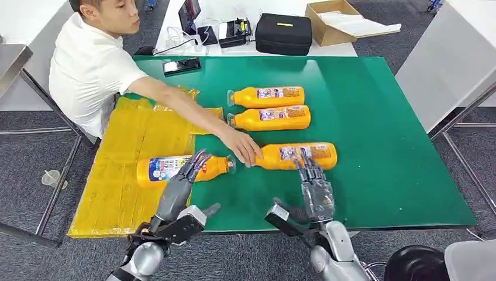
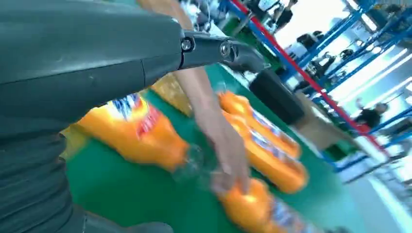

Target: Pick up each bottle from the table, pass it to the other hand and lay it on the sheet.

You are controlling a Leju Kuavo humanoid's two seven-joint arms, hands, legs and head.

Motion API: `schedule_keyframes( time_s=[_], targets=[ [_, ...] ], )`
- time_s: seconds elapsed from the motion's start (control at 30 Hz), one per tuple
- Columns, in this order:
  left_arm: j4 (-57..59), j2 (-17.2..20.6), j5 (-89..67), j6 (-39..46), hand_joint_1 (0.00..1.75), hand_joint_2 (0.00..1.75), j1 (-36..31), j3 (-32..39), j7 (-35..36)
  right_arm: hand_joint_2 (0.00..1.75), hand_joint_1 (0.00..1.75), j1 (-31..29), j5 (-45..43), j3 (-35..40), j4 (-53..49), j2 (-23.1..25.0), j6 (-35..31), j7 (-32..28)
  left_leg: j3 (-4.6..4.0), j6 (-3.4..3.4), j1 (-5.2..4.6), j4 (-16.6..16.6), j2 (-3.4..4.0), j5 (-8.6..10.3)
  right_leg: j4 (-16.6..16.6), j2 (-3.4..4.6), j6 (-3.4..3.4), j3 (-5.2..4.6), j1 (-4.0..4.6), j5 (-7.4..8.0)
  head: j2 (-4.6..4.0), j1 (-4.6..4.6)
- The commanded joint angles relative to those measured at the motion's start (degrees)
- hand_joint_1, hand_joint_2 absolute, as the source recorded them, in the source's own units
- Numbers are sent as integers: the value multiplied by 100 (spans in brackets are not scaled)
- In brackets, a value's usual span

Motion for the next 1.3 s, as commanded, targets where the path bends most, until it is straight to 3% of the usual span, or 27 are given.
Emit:
schedule_keyframes(
  time_s=[0.03, 0.27, 0.37, 0.43, 0.6, 1.0, 1.1, 1.13, 1.17, 1.3],
  targets=[
    [224, -282, 73, 186, 0, 175, 145, -122, -69, 175, 0, -363, 205, -155, 649, -333, 96, 297, 31, -2, 4, 2, 4, -13, 0, -8, -26, 33, 9, -13, 0, 0],
    [350, -288, -15, 516, 0, 175, 45, -202, -39, 175, 0, -650, 405, -83, 1158, -315, 557, 687, 23, -1, 9, -5, 9, -3, -4, 1, -15, 20, 15, -3, 0, -2],
    [367, -278, -52, 561, 0, 175, 51, -201, -10, 175, 0, -626, 444, -92, 1100, -344, 755, 916, 64, 0, 15, 9, 20, -30, 3, -2, -46, 64, 26, -27, 0, -2],
    [370, -276, -53, 561, 0, 175, 53, -200, -10, 175, 0, -640, 441, -96, 1099, -352, 761, 911, 28, -1, 10, -3, 8, -8, -3, -3, -19, 27, 15, -9, 0, -2],
    [401, -270, -100, 609, 0, 175, 32, -228, 4, 175, 0, -894, 534, -204, 1487, -392, 1098, 1349, 29, -2, 12, -2, 10, -7, -3, -1, -21, 27, 16, -6, 0, -2],
    [621, -293, -86, 638, 0, 175, -173, -346, -86, 175, 0, -1509, 39, -440, 2354, -260, 1185, 815, 25, 5, 12, -3, 2, 6, -4, -7, -16, 25, 16, 3, 0, 0],
    [683, -297, -34, 661, 0, 175, -237, -388, -129, 175, 0, -1646, -377, -521, 2690, -182, 1626, 541, 26, 5, 12, -4, 6, 6, -4, -2, -13, 26, 15, 4, 0, -2],
    [730, -305, 5, 670, 0, 175, -288, -416, -149, 175, 134, -1758, -467, -494, 2904, -191, 1777, 513, 28, 5, 13, -4, 5, 5, -5, -4, -15, 29, 16, 3, 0, -2],
    [739, -303, 26, 686, 0, 175, -307, -432, -166, 175, 171, -1814, -567, -497, 3016, -212, 1930, 467, 26, 6, 12, -4, 5, 6, -4, -3, -14, 26, 15, 3, 0, -2],
    [738, -298, 30, 679, 0, 175, -326, -438, -167, 175, 175, -1823, -567, -498, 3057, -285, 1941, 462, 34, 6, 12, -3, 1, 6, -5, -9, -16, 34, 17, 2, 0, -2]
  ],
)
